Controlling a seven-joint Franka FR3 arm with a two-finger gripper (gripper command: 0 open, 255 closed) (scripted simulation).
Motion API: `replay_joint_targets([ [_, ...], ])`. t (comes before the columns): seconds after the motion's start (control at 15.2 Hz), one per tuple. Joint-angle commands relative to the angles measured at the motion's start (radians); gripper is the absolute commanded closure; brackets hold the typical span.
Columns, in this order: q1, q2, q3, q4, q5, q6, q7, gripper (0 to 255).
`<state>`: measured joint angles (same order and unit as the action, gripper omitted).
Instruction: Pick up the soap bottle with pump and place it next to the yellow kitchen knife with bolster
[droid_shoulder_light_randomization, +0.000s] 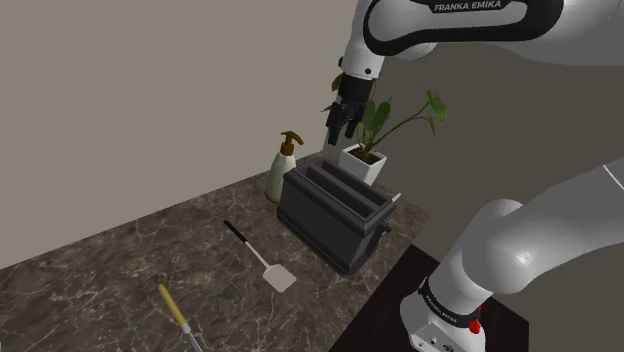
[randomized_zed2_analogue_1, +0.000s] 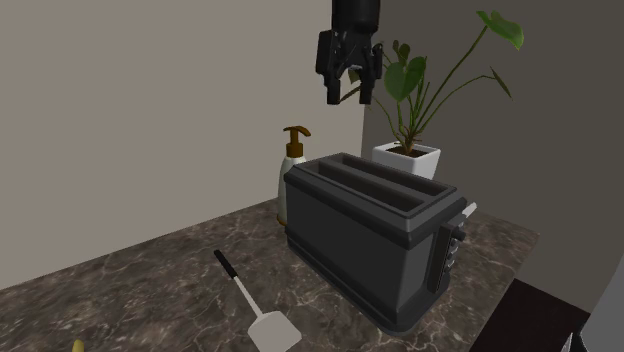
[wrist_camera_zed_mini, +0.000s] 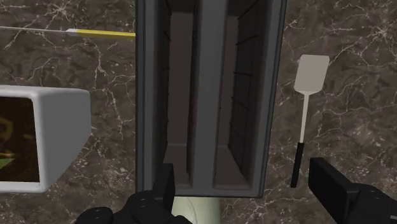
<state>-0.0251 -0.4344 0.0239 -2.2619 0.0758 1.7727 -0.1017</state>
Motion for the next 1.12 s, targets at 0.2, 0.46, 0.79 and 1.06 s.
replay_joint_targets([
  [0.2,-0.006,0.172,0.007,0.097,-0.022,0.106,0.005,0],
  [0.46,-0.010,0.313,0.010,0.197,-0.043,0.170,0.012,0],
  [0.79,-0.012,0.480,0.010,0.340,-0.071,0.220,0.022,0],
  [1.06,-0.012,0.495,0.010,0.305,-0.071,0.271,0.022,0],
])
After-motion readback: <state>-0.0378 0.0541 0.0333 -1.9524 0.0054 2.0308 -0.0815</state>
